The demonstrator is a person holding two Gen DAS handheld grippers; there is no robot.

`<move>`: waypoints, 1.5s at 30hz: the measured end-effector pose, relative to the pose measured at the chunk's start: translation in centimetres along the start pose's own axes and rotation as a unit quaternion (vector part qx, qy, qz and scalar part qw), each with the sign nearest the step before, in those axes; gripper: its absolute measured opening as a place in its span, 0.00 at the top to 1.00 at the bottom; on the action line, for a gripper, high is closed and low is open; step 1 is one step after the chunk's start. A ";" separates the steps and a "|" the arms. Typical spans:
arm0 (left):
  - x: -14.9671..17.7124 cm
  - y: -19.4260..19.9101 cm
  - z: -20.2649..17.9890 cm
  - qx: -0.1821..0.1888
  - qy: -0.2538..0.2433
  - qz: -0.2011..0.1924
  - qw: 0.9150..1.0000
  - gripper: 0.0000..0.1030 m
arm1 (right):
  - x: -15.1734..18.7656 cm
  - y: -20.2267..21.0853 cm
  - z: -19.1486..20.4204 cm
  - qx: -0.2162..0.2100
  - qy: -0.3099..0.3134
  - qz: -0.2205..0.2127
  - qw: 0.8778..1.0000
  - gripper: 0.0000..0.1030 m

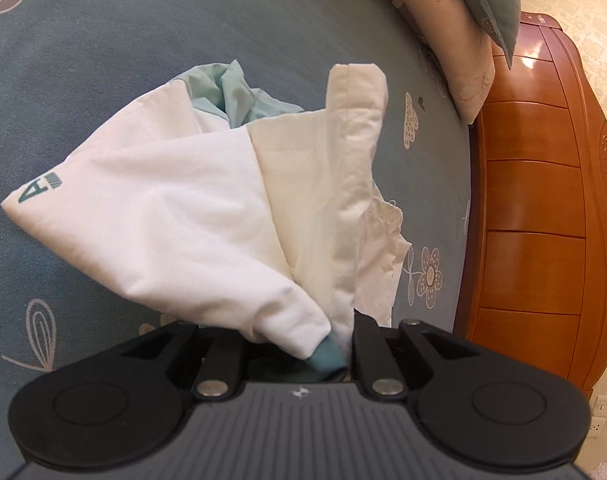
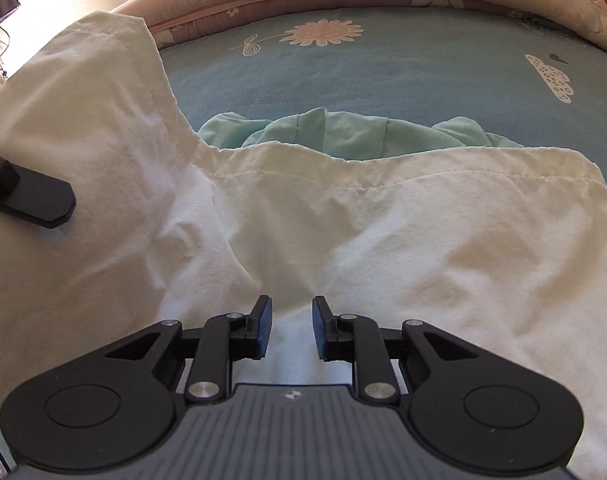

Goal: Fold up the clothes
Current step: 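Lift the gripped white edge with the left gripper and fold it over the bundle, then lay the folded edge down on the bundle and open the left gripper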

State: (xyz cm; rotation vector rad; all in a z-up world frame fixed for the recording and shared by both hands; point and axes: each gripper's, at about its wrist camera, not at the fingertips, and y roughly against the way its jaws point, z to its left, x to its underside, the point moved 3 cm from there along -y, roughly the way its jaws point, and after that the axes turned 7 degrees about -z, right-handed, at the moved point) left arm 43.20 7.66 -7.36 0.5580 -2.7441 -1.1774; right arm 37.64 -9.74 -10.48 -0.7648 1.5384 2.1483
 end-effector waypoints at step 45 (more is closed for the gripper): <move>3.3 -9.7 -14.6 -0.045 -0.214 0.031 0.975 0.86 | 8.5 7.5 -4.9 -0.052 -0.064 0.055 0.995 0.65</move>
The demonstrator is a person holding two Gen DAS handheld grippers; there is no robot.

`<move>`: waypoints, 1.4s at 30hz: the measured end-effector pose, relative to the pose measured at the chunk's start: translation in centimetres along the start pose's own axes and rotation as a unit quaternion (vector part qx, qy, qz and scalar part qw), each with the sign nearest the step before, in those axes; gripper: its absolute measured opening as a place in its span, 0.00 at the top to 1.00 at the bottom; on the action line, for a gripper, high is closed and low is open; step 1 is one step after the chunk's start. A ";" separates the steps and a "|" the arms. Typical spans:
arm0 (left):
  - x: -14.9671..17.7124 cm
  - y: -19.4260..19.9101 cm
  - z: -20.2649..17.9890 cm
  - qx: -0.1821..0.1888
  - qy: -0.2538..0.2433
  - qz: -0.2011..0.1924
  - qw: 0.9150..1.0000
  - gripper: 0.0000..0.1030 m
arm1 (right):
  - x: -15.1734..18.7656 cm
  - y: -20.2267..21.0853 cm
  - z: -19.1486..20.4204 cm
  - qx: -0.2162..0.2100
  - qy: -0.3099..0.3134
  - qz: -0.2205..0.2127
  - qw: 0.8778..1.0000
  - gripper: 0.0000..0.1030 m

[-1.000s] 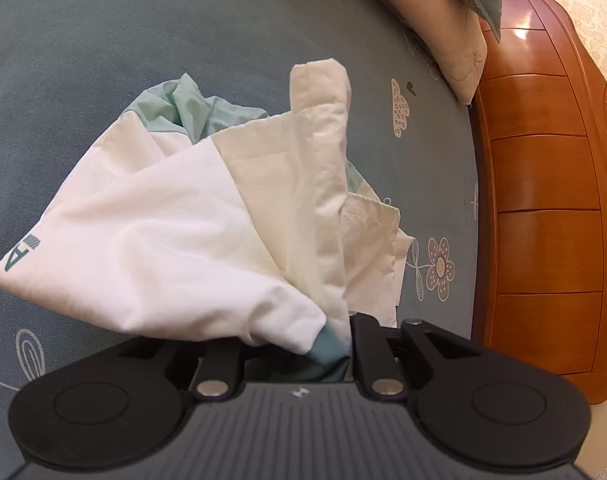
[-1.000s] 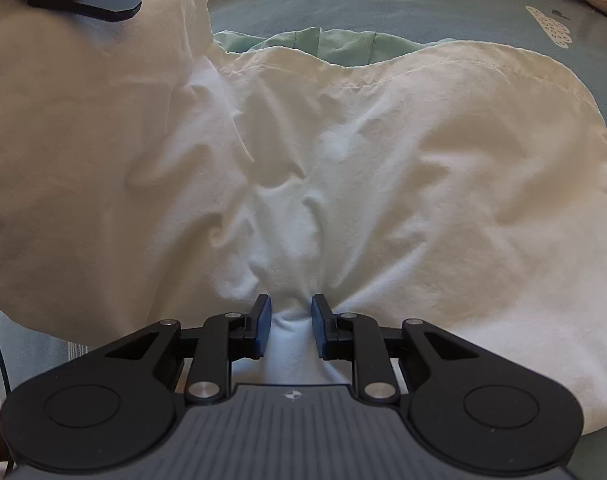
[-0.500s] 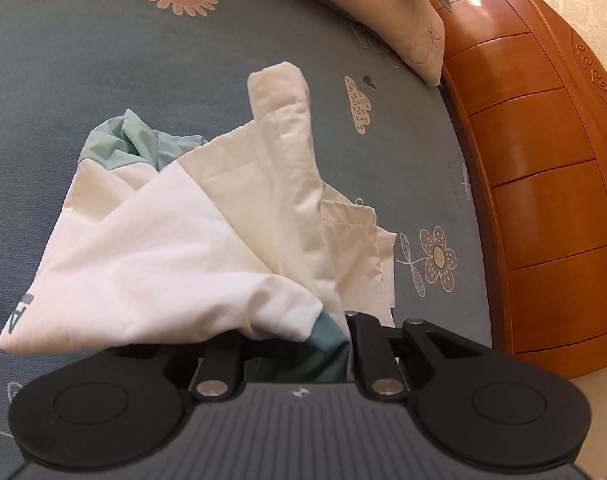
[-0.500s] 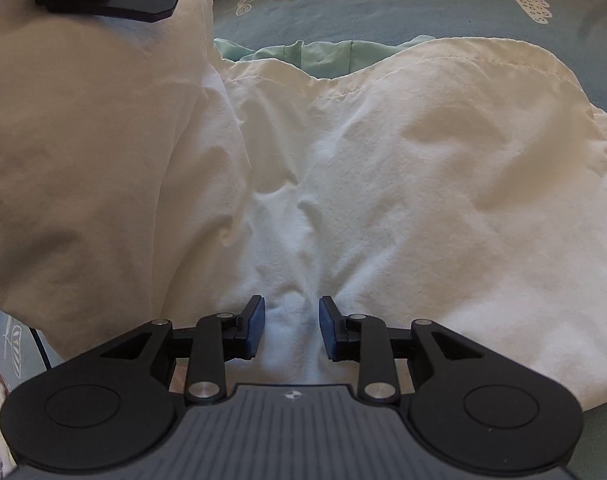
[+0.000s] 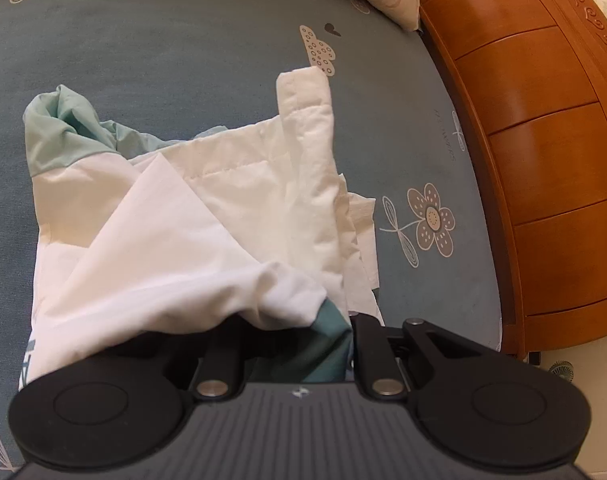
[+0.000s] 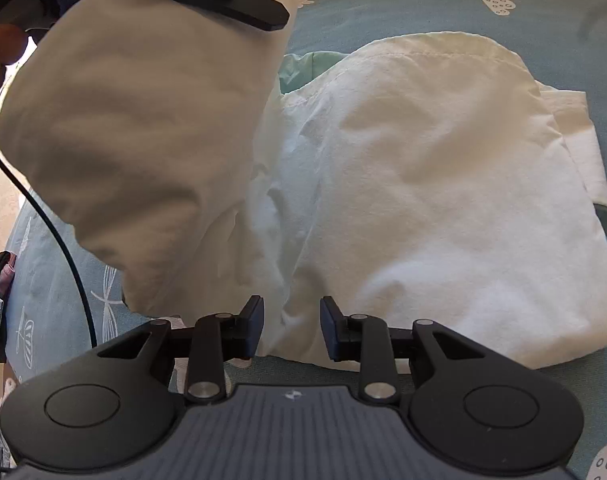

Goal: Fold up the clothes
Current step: 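Lay the folded edge down on the bundle and open the left gripper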

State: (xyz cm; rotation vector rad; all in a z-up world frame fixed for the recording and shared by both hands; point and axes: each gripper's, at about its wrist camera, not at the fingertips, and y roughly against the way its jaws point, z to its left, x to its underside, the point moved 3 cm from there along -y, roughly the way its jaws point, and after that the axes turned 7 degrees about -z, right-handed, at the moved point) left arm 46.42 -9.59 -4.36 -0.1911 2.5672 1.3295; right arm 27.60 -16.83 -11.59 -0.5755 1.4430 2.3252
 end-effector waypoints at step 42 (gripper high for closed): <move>2.8 -17.1 -11.3 -0.153 -0.022 0.088 0.984 0.25 | 3.2 10.8 -12.2 0.039 -0.150 -0.127 0.980 0.44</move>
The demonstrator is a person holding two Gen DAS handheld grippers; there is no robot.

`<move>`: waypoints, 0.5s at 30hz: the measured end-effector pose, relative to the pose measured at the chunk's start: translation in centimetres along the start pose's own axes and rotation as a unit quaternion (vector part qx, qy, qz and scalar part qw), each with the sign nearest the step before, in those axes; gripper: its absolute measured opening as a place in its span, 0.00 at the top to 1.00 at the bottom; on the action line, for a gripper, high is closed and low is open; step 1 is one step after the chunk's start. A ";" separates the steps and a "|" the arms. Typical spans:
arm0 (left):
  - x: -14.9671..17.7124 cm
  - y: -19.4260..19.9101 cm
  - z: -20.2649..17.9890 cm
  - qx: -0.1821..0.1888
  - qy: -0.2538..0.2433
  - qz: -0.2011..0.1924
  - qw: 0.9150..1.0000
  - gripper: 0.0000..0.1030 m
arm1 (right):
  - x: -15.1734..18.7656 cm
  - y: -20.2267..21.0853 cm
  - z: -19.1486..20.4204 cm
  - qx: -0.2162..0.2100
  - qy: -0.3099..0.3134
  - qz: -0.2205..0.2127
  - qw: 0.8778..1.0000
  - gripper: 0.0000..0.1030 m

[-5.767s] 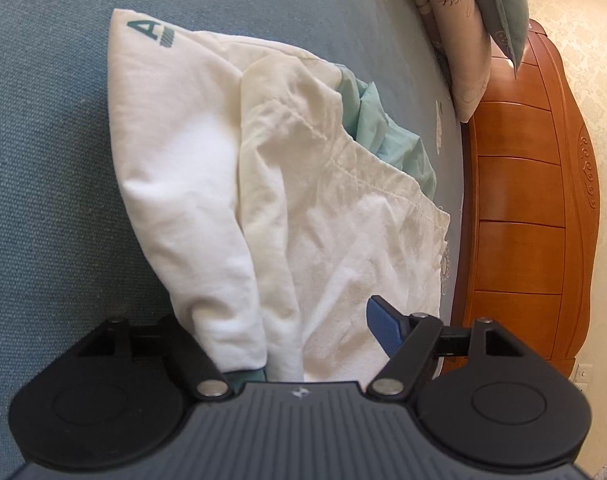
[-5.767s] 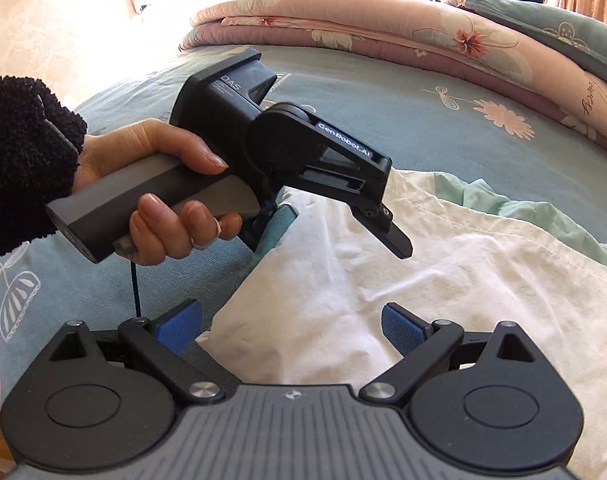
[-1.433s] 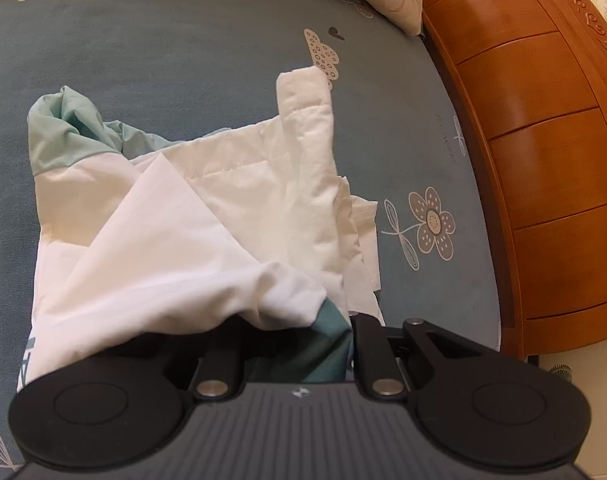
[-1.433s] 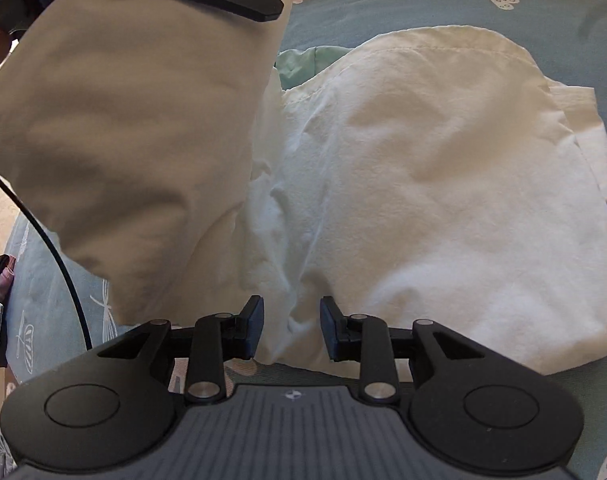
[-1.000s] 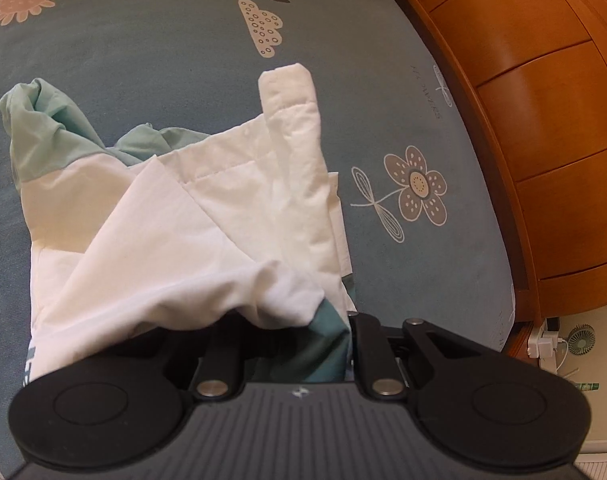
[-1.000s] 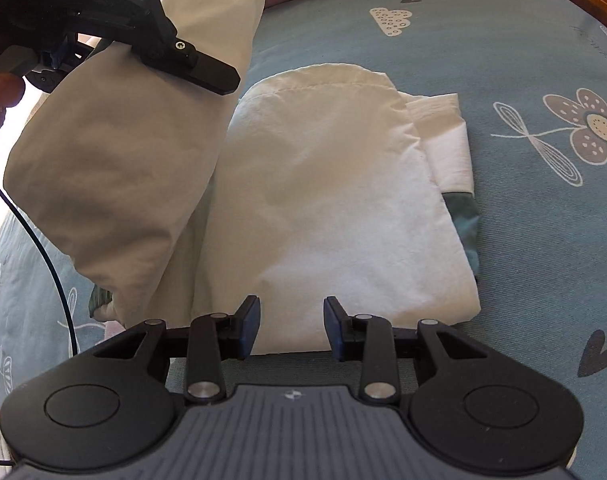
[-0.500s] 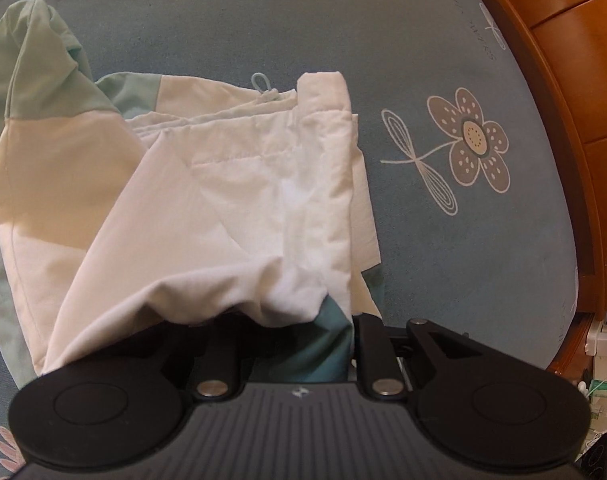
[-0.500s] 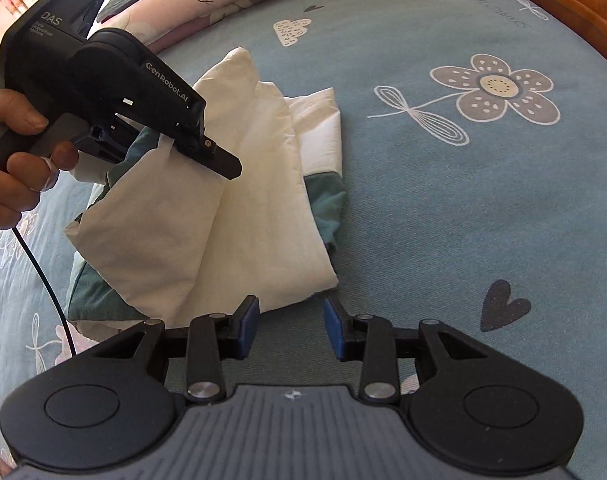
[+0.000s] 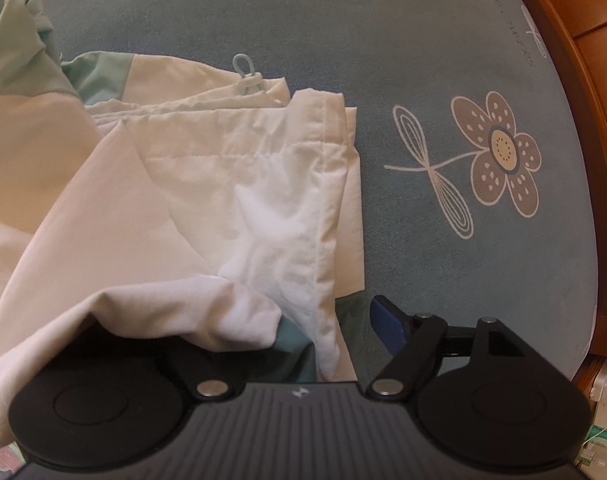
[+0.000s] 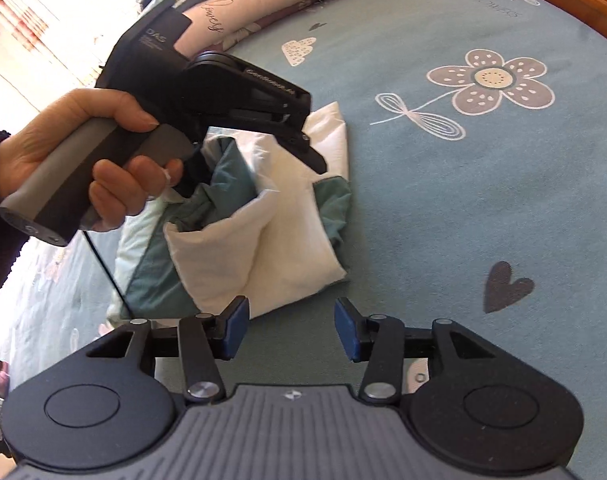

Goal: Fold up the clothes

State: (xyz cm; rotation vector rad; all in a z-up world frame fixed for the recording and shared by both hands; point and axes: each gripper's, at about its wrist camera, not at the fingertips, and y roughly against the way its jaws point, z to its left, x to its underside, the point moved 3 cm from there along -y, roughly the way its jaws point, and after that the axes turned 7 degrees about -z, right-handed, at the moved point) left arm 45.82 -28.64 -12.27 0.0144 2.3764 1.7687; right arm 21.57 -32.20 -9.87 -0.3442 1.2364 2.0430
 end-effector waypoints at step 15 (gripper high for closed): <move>0.3 4.0 -2.1 0.048 -0.055 0.015 0.997 0.24 | -0.3 -5.7 0.3 0.012 -0.111 0.001 0.994 0.34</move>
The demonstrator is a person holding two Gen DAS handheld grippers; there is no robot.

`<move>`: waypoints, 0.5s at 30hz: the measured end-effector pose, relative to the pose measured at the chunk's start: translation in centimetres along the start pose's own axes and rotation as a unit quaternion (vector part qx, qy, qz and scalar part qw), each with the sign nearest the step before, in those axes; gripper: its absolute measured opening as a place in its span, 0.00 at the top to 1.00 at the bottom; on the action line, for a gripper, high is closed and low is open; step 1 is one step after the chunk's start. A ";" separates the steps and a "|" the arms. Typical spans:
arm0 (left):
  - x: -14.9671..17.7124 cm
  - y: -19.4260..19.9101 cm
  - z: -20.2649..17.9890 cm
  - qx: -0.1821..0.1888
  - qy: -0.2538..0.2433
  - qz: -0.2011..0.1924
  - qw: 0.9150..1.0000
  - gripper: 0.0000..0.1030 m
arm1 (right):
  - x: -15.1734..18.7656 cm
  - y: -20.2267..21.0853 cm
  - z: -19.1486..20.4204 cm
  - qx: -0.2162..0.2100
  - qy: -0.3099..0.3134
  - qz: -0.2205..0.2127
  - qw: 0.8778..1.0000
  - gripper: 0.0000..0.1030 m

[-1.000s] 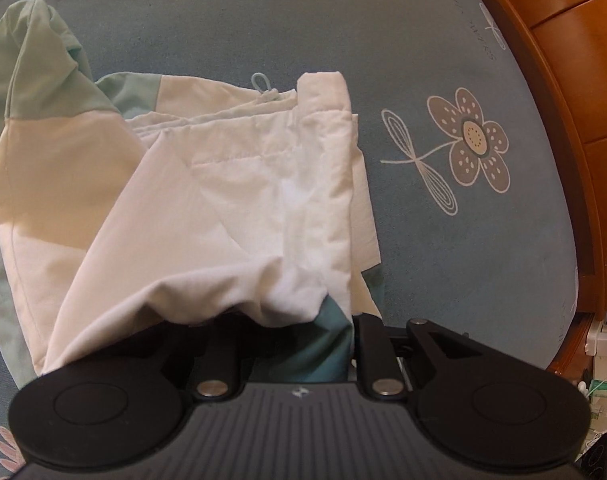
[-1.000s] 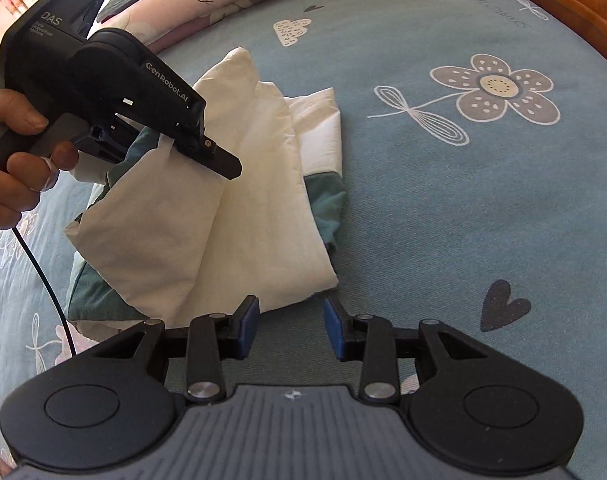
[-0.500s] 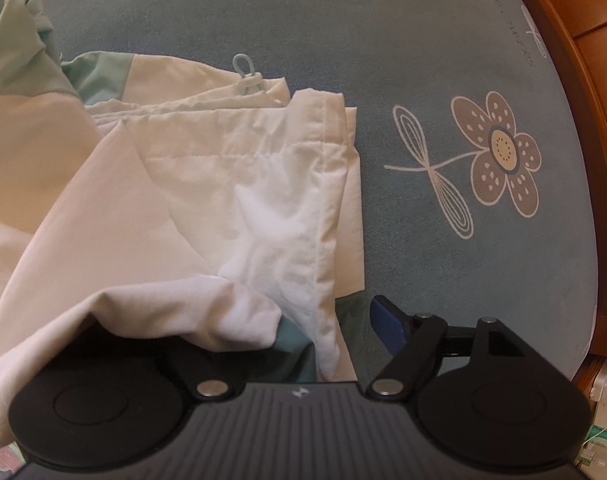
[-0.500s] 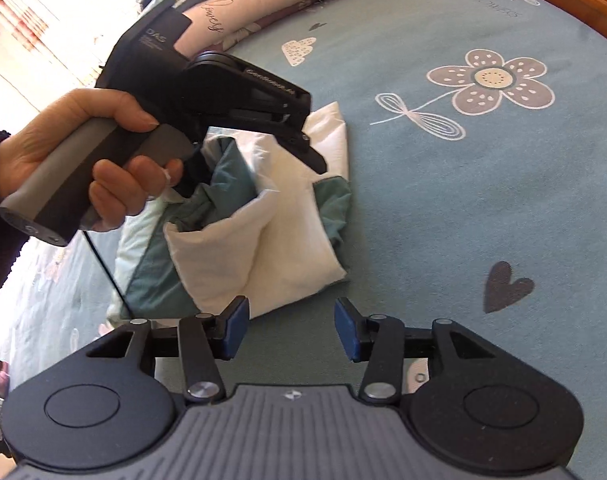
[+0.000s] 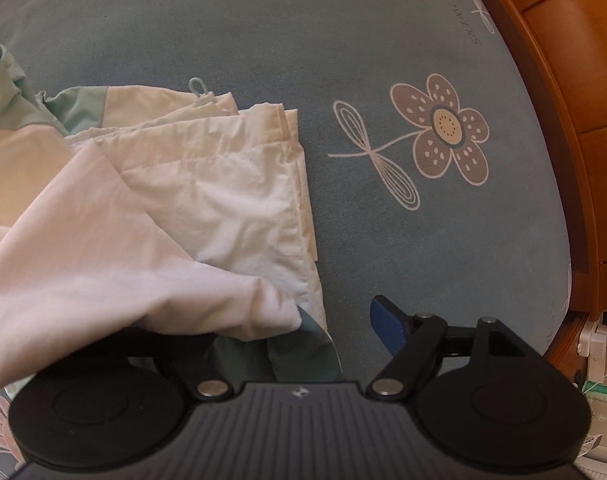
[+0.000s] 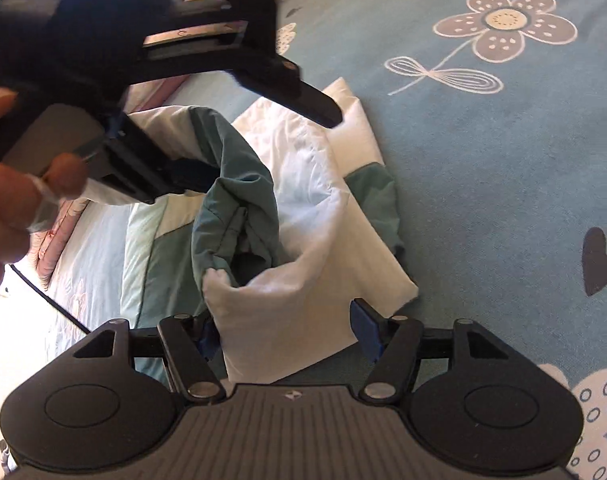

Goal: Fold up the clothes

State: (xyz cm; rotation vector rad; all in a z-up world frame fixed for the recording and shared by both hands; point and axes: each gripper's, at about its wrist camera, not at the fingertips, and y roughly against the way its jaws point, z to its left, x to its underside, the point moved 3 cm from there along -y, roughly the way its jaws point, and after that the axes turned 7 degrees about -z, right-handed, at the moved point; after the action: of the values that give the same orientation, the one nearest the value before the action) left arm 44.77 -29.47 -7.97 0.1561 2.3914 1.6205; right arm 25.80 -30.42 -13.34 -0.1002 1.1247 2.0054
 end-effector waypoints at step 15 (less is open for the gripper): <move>5.7 7.9 3.4 0.032 -0.127 -0.094 0.987 0.23 | -2.3 4.0 -1.8 0.049 0.058 0.003 0.997 0.34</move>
State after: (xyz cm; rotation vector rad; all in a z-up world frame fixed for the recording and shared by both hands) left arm 39.78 -22.14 -2.69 0.1349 2.1925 1.3537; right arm 24.04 -34.31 -10.70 -0.1658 1.2962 1.9669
